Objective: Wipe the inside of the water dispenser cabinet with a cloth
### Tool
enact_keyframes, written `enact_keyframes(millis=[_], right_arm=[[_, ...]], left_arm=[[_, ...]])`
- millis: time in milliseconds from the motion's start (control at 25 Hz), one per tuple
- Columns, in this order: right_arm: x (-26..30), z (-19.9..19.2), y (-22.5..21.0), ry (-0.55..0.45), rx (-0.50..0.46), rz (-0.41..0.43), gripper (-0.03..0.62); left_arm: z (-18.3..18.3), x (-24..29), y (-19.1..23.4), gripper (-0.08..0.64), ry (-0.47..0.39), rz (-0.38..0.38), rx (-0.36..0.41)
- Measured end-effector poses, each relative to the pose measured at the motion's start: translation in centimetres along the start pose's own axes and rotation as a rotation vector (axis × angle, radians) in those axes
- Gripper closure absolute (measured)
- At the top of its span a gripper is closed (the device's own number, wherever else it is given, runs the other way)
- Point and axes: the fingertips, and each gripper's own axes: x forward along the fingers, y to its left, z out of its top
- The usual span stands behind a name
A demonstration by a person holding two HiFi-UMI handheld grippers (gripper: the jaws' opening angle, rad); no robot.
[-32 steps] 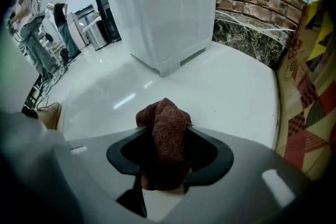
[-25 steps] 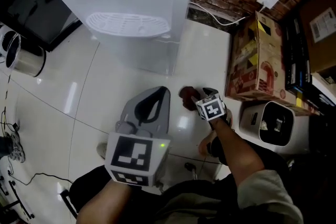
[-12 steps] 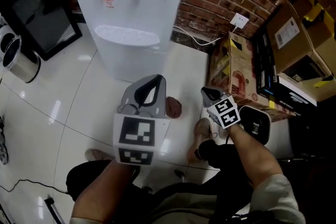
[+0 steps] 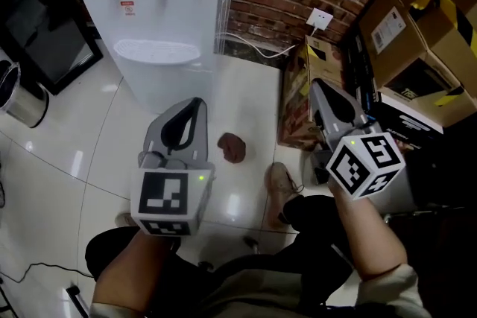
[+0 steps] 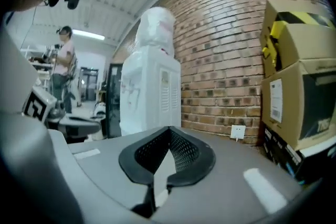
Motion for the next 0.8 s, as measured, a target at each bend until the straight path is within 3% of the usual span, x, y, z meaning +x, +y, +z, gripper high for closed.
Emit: enact_keyframes(millis=[120,240,360,520,800], right_arm=[[-1.2,0.8,1.4,-0.108,0.051,-0.025,0.578],[-2.3,0.1,3.8,-0.135,-0.011,0.008,0.578],[-2.2,-1.3,6.4,-0.098,-0.051,0.079,0.578],[-1.6,-3.4,7.8,-0.032,-0.087,0.114,0.578],[-1.4,-4.0,5.6,-0.007,-0.044,0.061,0.580]], left_arm=[[0.2,-0.9,0.5,0.560,-0.010,0.043,-0.016],[0.2,-1.4,0.5,0.560,-0.009,0.061,-0.005],[0.4,-1.5,0.3,0.560,-0.017,0.063,0.026],[0.4,-1.4,-0.4,0.560,-0.034,0.054,0.035],[0.0,-1.5,-0.6,0.560,-0.023,0.051,0.040]])
